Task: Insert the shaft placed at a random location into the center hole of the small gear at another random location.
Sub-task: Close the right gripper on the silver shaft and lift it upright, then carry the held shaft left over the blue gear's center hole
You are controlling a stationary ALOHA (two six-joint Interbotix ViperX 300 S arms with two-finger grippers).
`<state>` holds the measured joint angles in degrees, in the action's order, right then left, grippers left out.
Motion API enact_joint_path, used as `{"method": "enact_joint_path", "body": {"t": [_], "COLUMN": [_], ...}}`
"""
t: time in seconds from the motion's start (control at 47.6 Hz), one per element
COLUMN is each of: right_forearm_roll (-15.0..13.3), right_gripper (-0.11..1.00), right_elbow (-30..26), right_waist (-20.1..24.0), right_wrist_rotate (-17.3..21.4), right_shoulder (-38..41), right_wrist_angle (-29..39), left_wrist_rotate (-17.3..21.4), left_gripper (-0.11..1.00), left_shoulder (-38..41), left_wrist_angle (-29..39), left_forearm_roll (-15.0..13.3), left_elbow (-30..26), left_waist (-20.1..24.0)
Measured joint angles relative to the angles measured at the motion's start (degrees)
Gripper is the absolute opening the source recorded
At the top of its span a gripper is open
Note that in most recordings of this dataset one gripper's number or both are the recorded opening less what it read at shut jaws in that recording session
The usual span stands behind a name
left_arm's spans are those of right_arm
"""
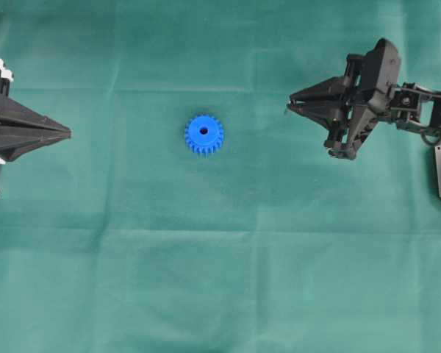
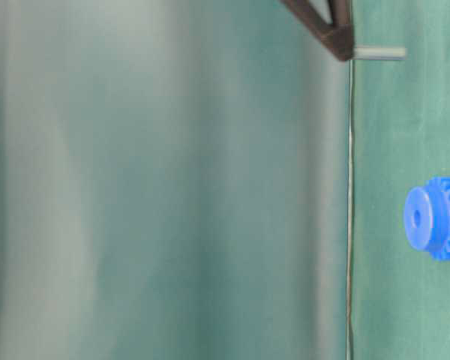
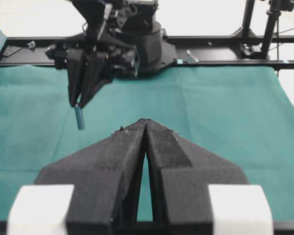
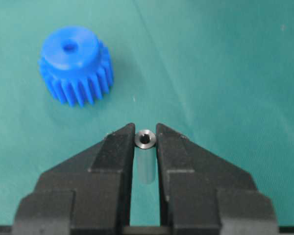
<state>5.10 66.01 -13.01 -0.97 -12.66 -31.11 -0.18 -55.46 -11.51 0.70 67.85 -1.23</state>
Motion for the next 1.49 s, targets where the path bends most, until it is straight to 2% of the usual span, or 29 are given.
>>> {"method": "enact_joint_path", "body": {"t": [0.252,0.631,1.198,1.493], "right_forearm_roll": [0.0,0.0,-1.1,-1.5], "right_gripper": [0.13,0.13,0.13,0.13], "right_elbow": [-0.9,-4.6,-20.7,-25.2], "right_waist": [0.0,0.9,6.0,6.3], "right_wrist_rotate": [-0.6,-0.7,-1.2,-1.2], "right_shoulder": [-1.8,2.3,16.6,19.7], "right_wrist_angle": [2.7,2.7,4.0,5.2], "left_wrist_rotate": [0.0,0.0,0.0,0.0], "left_gripper": [0.0,0.0,0.0,0.0], "left_shoulder": [0.0,0.0,0.1,0.0], "left_wrist_angle": [0.2,0.4,1.1,1.2], "left_forearm_roll": [0.1,0.0,0.1,0.0], "left_elbow": [0.0,0.0,0.0,0.0], "left_waist": [0.0,0.0,0.0,0.0]}}
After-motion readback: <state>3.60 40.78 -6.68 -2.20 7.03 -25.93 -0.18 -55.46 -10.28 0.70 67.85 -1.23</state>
